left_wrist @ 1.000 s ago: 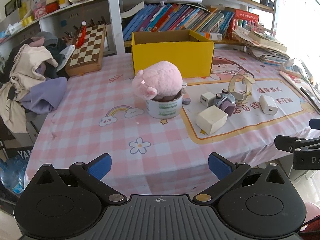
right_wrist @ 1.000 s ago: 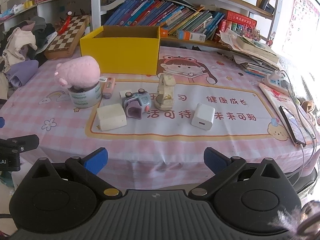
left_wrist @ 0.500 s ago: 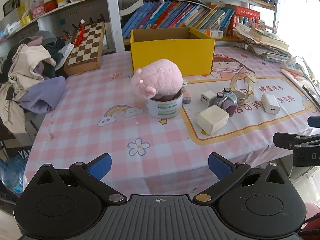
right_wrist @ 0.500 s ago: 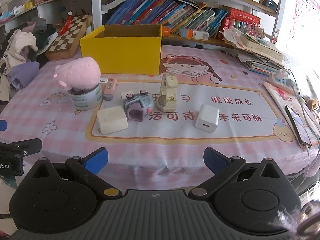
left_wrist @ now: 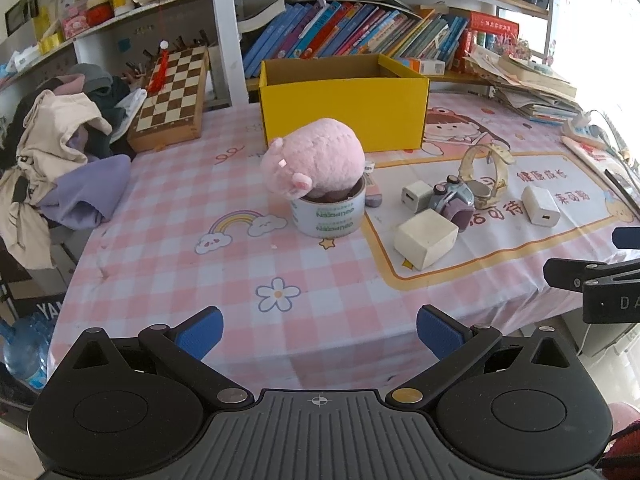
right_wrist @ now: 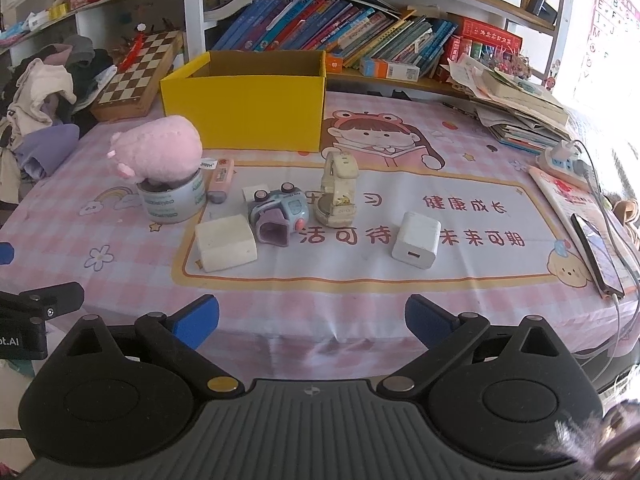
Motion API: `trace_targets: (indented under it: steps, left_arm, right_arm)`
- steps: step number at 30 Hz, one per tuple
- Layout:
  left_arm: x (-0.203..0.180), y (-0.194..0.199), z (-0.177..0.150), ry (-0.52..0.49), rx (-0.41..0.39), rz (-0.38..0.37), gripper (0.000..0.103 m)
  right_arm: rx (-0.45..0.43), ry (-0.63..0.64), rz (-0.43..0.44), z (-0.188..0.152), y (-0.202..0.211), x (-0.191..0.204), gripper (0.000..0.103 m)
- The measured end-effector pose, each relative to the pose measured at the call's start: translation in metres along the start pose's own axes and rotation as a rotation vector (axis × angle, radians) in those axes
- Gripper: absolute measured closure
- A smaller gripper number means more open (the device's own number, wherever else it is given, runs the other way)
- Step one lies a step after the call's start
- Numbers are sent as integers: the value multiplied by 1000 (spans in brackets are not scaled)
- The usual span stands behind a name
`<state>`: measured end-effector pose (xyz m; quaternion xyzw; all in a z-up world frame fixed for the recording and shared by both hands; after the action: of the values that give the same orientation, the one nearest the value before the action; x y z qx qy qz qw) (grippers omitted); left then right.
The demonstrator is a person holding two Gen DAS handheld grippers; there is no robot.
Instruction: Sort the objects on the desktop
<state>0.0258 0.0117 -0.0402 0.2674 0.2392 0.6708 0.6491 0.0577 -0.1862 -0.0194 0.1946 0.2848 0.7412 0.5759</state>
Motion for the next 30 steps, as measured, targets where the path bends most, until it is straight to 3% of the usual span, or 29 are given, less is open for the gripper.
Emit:
trace_targets:
  steps: [13,30]
  left_arm:
    - [1,1,1,20,-7,-9,0]
    - [-5,-27,22,37,-5,-2,0]
  right_arm:
    - [-6,-33,-11,0,3,-7,2]
    - [32,-50,20,17,-31,-26,19]
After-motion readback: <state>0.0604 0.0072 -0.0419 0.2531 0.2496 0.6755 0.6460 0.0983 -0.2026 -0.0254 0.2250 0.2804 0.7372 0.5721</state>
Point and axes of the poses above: each gripper's, at about its wrist camera, not at the fingertips, and y roughly against the way its jaws point, x to its left, z to its top, the point moved 4 cm from there along -y, roughly the way its jaws point, and after that the axes turned 4 degrees about -x, right-handed, at the moved point
